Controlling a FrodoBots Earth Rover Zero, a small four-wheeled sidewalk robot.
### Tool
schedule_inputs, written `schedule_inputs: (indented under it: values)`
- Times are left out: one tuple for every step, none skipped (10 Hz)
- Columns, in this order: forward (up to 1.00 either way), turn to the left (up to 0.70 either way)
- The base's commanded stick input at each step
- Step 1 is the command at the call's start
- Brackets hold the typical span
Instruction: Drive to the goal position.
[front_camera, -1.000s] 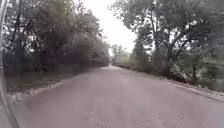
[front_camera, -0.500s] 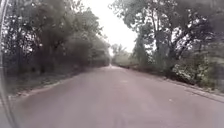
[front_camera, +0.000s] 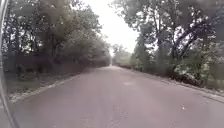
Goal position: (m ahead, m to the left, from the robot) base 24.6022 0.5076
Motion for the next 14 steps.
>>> schedule_inputs:
  values:
    - [0.70,0.00]
    - [0.70,0.00]
    - [0.70,0.00]
    - [0.70,0.00]
    - [0.70,0.00]
    - [0.70,0.00]
    - [0.70,0.00]
    - [0.70,0.00]
    - [0.70,0.00]
    - [0.70,0.00]
    - [0.70,0.00]
    - [0.70,0.00]
    - [0.70,0.00]
    - [0.70,0.00]
